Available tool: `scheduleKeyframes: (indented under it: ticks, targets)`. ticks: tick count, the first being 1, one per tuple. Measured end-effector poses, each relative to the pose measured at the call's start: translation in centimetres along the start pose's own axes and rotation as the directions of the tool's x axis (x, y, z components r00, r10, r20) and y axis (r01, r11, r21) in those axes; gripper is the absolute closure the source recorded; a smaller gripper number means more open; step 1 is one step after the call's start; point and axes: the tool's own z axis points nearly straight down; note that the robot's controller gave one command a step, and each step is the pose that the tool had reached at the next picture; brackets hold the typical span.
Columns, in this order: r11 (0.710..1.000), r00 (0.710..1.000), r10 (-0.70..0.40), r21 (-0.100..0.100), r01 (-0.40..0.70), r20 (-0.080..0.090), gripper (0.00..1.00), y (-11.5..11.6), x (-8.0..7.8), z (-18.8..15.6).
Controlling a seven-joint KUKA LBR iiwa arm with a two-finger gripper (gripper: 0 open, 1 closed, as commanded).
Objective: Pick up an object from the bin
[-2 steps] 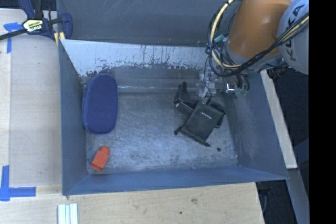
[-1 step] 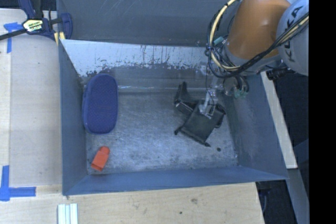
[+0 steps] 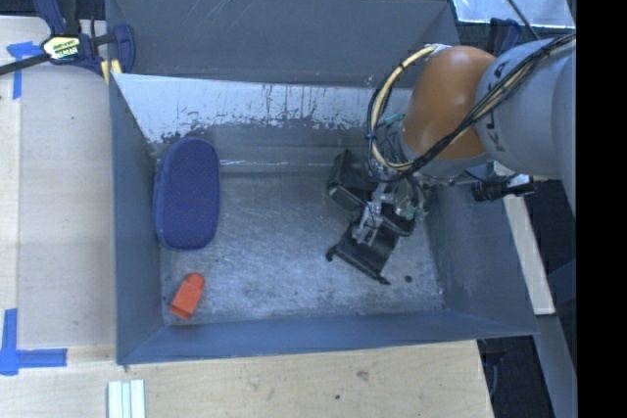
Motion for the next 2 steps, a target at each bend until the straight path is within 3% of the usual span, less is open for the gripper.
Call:
scheduleKeyframes:
  ticks: [1,2]
  targets:
    - [1.0,1.0,-0.002,0.0,0.002,0.002,1.0,0.0,-0.1,-0.4]
    - [0.999,0.999,0.034,-0.001,-0.034,0.005,1.0,-0.5,0.8,-11.1]
